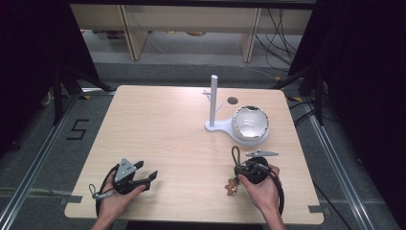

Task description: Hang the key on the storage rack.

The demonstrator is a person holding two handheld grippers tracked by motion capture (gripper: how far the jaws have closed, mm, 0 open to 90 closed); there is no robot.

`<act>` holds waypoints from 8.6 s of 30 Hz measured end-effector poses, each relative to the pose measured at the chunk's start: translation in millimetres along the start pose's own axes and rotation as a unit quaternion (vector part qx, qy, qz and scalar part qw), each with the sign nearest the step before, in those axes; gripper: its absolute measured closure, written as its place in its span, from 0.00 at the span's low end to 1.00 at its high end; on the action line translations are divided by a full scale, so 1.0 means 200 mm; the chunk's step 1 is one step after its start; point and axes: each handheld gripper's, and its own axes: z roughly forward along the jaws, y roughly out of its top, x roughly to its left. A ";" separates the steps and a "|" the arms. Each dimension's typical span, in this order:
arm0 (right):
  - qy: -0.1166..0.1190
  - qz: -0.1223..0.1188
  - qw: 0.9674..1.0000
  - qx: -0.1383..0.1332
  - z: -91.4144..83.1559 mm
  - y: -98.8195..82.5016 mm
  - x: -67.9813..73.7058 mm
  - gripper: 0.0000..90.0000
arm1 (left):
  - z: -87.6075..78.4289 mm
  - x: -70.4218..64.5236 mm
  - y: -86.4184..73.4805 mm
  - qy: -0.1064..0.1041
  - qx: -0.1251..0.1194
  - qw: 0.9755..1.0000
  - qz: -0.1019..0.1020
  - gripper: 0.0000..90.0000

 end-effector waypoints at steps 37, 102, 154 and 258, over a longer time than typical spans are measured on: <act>0.049 -0.036 0.975 -0.216 0.00 -0.09 0.04 0.76 | 0.00 0.01 0.00 -0.004 -0.009 1.000 -0.006 0.35; 0.060 -0.103 0.950 -0.289 0.03 0.01 0.27 0.76 | 0.17 -0.36 0.59 -0.203 -0.075 0.975 -0.040 0.65; 0.051 -0.135 0.944 -0.298 0.04 0.01 0.32 0.76 | 0.34 -0.50 0.69 -0.223 -0.077 0.971 -0.044 0.92; 0.012 -0.089 0.957 -0.275 -0.04 -0.16 0.14 0.66 | 0.57 -0.21 0.92 -0.009 -0.115 0.993 0.014 0.93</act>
